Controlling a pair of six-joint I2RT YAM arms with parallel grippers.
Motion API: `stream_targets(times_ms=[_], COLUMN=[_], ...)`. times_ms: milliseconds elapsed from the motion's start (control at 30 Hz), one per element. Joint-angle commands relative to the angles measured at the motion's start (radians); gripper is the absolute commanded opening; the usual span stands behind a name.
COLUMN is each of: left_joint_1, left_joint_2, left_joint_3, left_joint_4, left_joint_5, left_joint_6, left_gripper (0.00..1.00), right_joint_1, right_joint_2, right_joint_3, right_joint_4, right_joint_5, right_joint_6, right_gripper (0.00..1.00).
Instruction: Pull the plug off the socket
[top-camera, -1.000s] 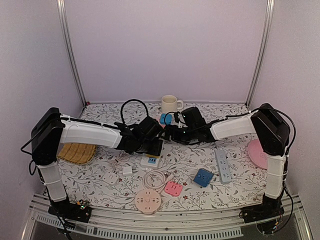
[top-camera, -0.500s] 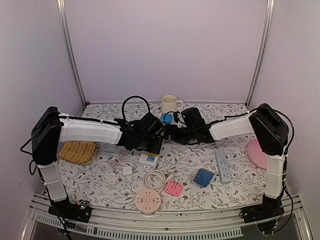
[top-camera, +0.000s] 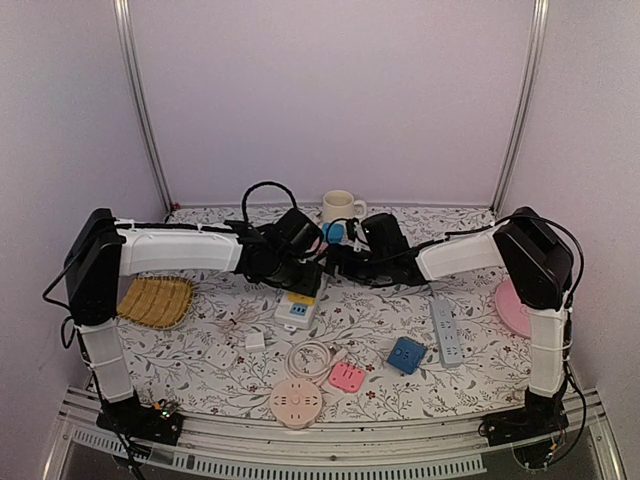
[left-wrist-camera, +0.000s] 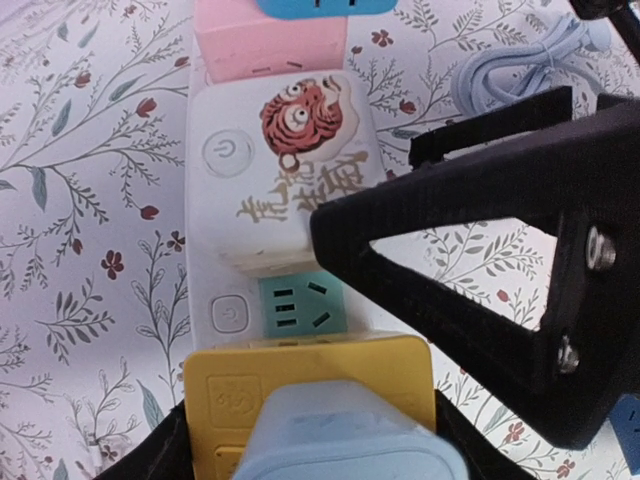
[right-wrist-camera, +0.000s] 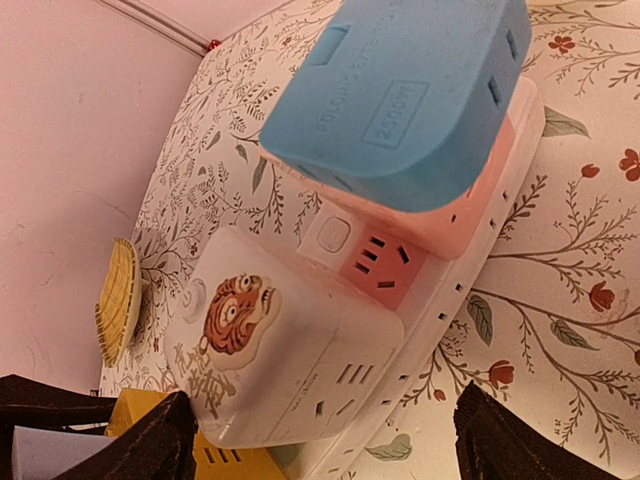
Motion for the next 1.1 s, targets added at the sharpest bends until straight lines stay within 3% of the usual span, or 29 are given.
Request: stream_targets(times_ms=[0, 500, 1067], left_joint_1=[0.006, -0.015, 0.060], left_joint_2=[-0.012, -0.019, -0.043], left_joint_3=[0.099, 0.094, 0.033], left_joint_4=[0.074, 0.046, 0.098], left_joint_5=[0.018, -0.069, 0.137], left_joint_6=[0.044, 0.146, 0.046], left_gripper=[0.40, 0.40, 0.39], right_joint_1=[-0.014, -0.016, -0.017], right_joint_2=[0.078, 0.098, 0.088], right_joint_3=[-0.020, -0.026, -0.043], right_joint_4=[-0.130, -0.121, -0.116], right_joint_5=[0.062, 0.039, 0.051], right_joint_6=[-0.007, 0.004, 0.008], right_gripper=[0.90, 0.90, 0.90])
